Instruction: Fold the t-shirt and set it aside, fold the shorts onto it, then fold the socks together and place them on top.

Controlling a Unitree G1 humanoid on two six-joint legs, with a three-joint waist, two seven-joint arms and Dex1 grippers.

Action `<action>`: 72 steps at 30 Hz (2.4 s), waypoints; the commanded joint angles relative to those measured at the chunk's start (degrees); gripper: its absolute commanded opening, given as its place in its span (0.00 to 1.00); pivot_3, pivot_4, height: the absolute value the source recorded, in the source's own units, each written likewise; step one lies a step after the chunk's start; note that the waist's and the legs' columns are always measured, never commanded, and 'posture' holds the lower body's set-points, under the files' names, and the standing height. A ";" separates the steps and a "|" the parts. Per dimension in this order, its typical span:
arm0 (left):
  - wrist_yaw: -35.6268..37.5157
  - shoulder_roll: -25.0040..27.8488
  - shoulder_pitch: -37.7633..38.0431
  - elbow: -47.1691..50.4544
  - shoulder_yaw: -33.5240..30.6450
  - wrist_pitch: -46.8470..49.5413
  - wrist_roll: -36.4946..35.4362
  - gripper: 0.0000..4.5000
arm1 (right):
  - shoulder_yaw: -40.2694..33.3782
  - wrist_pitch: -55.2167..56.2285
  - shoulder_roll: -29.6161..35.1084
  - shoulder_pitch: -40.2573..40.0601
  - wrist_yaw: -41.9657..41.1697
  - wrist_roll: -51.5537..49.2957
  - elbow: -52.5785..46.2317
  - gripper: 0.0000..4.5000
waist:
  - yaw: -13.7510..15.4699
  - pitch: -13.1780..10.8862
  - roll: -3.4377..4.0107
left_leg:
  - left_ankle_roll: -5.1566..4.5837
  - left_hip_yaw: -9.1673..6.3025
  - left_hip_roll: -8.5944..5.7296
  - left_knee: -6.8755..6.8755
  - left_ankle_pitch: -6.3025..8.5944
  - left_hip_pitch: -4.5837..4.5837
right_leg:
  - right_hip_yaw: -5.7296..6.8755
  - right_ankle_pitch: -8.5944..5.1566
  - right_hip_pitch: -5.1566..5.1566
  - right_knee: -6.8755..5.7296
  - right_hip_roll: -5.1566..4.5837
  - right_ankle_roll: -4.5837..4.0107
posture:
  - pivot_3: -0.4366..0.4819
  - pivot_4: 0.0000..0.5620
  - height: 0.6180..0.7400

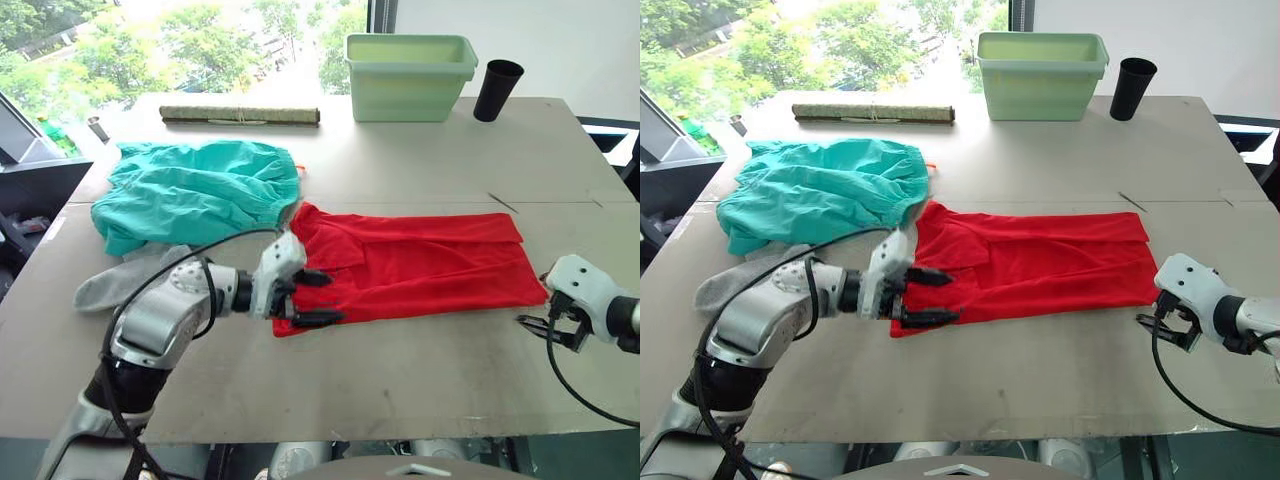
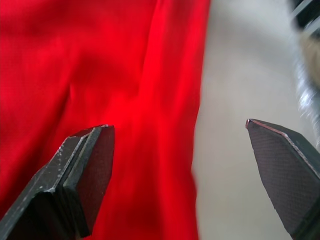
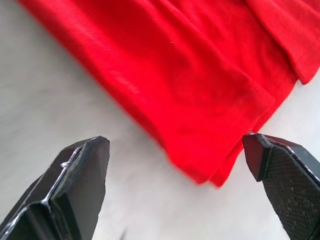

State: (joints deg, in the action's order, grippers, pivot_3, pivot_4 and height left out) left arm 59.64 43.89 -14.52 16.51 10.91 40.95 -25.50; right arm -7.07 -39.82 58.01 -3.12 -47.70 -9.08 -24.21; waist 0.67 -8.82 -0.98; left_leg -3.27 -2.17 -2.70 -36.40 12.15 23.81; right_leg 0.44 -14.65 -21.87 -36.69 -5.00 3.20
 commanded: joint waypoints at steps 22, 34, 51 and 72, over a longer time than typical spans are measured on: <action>-1.86 0.57 10.11 12.88 -2.10 16.98 -13.26 0.01 | 30.90 3.30 -8.83 40.08 5.08 20.07 33.33 0.00 | -1.77 0.20 -0.03 | -0.15 0.05 0.02 0.03 0.11 -0.06 | -0.03 0.01 0.03 0.22 -0.01 0.02 | 0.48 0.27 0.93; -2.96 5.80 4.94 9.96 -17.02 18.13 -21.33 0.96 | 14.36 -7.09 -10.59 33.96 -0.90 11.31 19.50 0.58 | 0.75 0.12 0.02 | -0.04 -0.10 -0.13 0.01 0.07 0.02 | 0.14 0.02 0.00 0.09 -0.12 0.02 | 0.48 0.27 0.93; 19.60 -5.62 -41.95 -52.51 16.76 -18.37 19.92 0.96 | -12.58 -32.27 -38.52 37.47 30.50 7.06 12.43 0.58 | -0.75 0.07 0.19 | 0.17 0.31 -0.28 0.14 -0.13 0.24 | -0.09 0.15 -0.54 -0.20 0.35 0.28 | 0.48 0.27 0.93; 21.59 -0.73 -24.93 -30.23 6.97 0.32 20.08 0.01 | 2.55 -14.37 -33.51 48.71 29.08 7.61 41.97 0.00 | -3.17 0.13 0.19 | -0.09 0.41 -0.13 0.11 0.01 -0.02 | -0.33 0.11 -0.55 -0.68 0.46 0.34 | 0.48 0.27 0.93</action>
State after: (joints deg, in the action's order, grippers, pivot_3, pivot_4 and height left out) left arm 82.03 41.53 -43.01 -19.84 19.31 34.13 -3.12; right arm -7.13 -56.91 22.69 45.30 -17.31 -2.72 20.92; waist -2.50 -8.69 -0.79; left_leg -3.36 -1.76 -2.81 -36.28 12.17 23.79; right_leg 0.10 -14.55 -22.43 -37.34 -4.51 3.55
